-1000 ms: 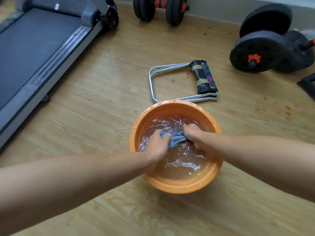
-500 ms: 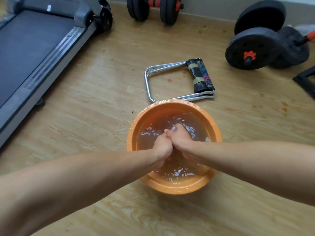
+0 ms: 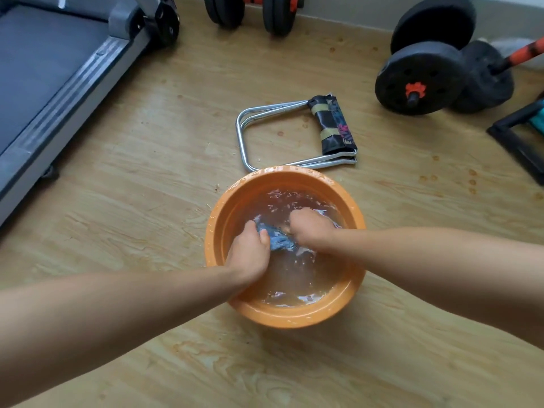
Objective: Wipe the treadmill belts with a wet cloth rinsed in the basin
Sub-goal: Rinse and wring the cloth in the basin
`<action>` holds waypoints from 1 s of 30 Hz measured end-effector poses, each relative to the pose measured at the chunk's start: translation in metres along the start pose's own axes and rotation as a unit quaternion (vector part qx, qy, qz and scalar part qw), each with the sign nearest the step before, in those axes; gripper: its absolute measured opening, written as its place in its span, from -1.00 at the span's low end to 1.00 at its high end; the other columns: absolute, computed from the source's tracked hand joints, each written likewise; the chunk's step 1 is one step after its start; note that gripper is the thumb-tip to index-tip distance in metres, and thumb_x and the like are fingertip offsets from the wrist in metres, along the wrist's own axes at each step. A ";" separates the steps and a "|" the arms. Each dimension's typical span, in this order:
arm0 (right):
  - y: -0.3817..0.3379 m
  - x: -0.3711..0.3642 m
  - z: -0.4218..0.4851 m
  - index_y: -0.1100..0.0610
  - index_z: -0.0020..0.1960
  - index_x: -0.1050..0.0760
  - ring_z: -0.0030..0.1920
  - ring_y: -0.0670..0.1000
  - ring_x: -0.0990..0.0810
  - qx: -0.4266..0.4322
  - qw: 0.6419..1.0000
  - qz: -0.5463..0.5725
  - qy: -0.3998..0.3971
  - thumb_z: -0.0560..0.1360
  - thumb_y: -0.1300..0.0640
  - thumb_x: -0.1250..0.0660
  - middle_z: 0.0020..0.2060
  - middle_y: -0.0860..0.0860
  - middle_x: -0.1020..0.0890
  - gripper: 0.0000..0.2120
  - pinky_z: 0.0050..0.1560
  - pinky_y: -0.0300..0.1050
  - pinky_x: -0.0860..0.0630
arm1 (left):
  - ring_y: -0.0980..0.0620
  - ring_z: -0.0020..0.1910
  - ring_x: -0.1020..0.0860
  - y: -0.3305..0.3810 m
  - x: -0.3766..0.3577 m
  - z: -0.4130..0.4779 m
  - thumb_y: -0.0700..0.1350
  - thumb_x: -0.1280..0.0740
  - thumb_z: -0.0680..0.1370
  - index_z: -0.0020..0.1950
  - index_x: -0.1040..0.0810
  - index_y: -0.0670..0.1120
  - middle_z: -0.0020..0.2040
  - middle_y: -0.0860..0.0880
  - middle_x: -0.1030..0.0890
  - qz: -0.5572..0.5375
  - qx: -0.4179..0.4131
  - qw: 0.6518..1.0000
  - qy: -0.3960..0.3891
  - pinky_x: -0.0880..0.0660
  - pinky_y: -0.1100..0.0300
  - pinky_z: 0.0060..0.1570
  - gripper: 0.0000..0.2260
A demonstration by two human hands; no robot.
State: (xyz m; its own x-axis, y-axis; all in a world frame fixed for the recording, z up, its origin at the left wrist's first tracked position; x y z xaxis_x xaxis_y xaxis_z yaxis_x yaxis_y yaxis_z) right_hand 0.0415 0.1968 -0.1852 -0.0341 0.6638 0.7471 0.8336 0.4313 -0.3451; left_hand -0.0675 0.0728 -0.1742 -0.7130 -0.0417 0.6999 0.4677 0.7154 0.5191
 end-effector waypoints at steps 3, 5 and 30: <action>0.005 0.003 -0.008 0.18 -0.10 -0.54 -0.08 0.18 -0.62 0.007 1.000 -0.023 0.020 0.53 0.20 -0.30 -0.17 0.09 -0.60 -0.93 -0.18 -0.03 -0.50 | -0.15 -0.26 -0.69 0.000 -0.007 0.008 -0.09 -0.12 0.68 0.07 -0.48 -0.08 -0.14 -0.13 -0.66 -0.046 0.063 0.996 -0.048 -0.63 0.01 -0.13 -0.83; 0.003 0.001 -0.010 0.14 -0.12 -0.57 -0.15 0.14 -0.61 -0.009 0.996 0.077 0.043 0.56 0.02 -0.33 -0.19 0.08 -0.65 -0.80 -0.16 -0.04 -0.51 | -0.07 -0.45 -0.64 0.001 -0.007 0.012 -0.12 -0.13 0.69 -0.06 -0.51 -0.10 -0.27 -0.09 -0.62 -0.080 0.076 0.992 -0.060 -0.62 0.04 -0.36 -0.78; 0.013 -0.008 0.008 0.19 0.07 -0.56 -0.02 0.18 -0.61 -0.180 0.937 0.296 0.041 0.67 -0.01 -0.14 -0.01 0.14 -0.62 -0.68 -0.04 -0.06 -0.51 | -0.05 -0.31 -0.53 0.015 0.004 0.003 0.01 -0.26 0.67 -0.17 -0.45 -0.02 -0.26 -0.05 -0.55 -0.201 0.065 0.977 -0.032 -0.44 0.15 -0.32 -0.77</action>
State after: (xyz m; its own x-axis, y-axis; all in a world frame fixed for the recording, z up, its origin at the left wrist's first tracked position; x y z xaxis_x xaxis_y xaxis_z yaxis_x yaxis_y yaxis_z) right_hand 0.0485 0.2018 -0.1999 0.5226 0.6663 0.5319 0.8259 -0.2405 -0.5100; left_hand -0.0649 0.0852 -0.1656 -0.8585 -0.2968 0.4182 0.0762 0.7326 0.6764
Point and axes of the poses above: each hand's wrist, its own z-axis towards the middle knuckle, its own x-axis out of the back of the hand, y = z × x, the point moved 2 cm from there along z, towards the middle knuckle
